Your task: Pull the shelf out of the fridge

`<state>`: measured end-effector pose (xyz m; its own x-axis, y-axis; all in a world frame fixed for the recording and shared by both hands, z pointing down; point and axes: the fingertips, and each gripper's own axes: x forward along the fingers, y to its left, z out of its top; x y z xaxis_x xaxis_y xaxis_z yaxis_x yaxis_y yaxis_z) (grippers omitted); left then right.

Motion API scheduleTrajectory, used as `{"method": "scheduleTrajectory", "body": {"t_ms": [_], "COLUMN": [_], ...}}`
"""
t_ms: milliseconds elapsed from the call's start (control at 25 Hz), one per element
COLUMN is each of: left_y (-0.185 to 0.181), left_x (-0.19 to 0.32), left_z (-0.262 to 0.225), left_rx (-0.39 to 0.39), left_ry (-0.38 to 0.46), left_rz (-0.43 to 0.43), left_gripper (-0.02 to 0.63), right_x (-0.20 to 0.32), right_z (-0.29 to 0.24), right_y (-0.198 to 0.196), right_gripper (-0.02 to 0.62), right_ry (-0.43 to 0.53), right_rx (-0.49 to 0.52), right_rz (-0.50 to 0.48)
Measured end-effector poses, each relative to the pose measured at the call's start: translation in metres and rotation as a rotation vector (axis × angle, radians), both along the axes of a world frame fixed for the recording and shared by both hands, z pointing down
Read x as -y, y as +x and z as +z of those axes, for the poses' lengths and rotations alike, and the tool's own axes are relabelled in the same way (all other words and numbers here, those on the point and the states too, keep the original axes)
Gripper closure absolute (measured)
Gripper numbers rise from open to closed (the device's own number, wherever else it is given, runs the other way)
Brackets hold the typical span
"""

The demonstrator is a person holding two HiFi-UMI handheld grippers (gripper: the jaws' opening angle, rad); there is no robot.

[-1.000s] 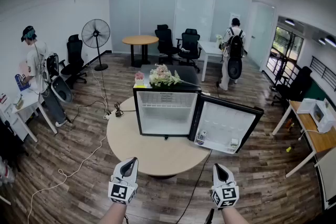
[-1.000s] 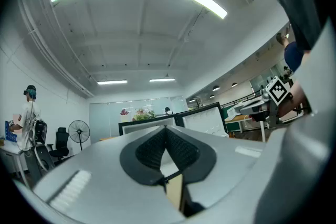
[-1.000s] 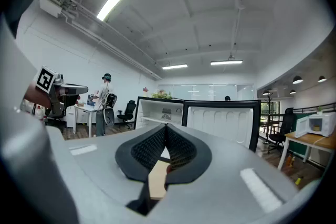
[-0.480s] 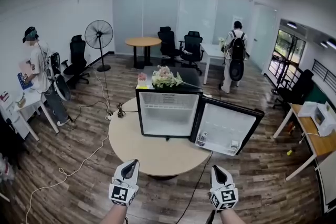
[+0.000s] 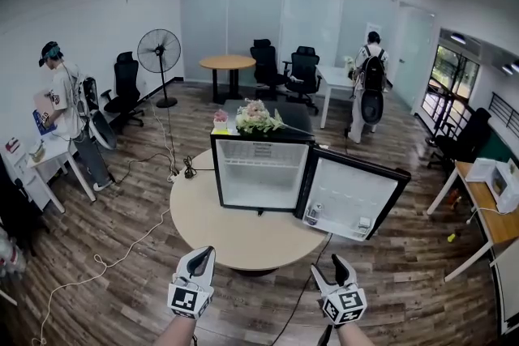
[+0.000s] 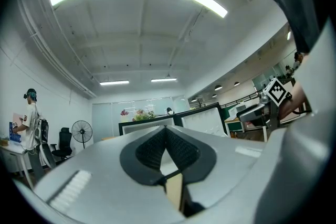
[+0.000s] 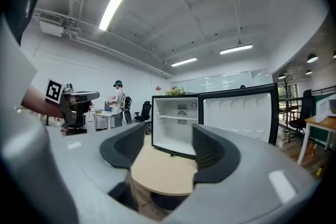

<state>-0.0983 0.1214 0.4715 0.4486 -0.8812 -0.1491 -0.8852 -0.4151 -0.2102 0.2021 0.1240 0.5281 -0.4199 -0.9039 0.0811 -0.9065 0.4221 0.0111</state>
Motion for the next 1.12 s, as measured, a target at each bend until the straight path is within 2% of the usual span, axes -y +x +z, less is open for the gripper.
{"method": "scheduleTrajectory", "body": {"t_ms": [80, 120, 480, 720, 1120], "left_y": [0.004, 0.007, 0.044, 0.053, 0.035], "left_x": [0.000, 0.001, 0.004, 0.024, 0.112], "left_z": [0.000, 0.000, 0.003, 0.006, 0.013], "left_rx": [0.004, 0.006, 0.045, 0.052, 0.029], "left_ry": [-0.001, -0.001, 0.017, -0.001, -0.001], "left_rz": [-0.007, -0.011, -0.044, -0.063, -0.025], "left_gripper": [0.606, 0.606, 0.606, 0.606, 0.606], "right_x": [0.004, 0.006, 0.015, 0.035, 0.112], "right_z": [0.000, -0.001, 0.004, 0.015, 0.017], "right_y": [-0.002, -0.002, 0.007, 0.004, -0.017], "right_gripper": [0.142, 0.115, 0.117, 0.117, 0.117], "right_ry": [0.014, 0.022, 0.050, 0.034, 0.020], "right_rx": [-0.033, -0.044, -0.042, -0.044, -0.069], "right_rz": [-0.012, -0.017, -0.120, -0.150, -0.122]}}
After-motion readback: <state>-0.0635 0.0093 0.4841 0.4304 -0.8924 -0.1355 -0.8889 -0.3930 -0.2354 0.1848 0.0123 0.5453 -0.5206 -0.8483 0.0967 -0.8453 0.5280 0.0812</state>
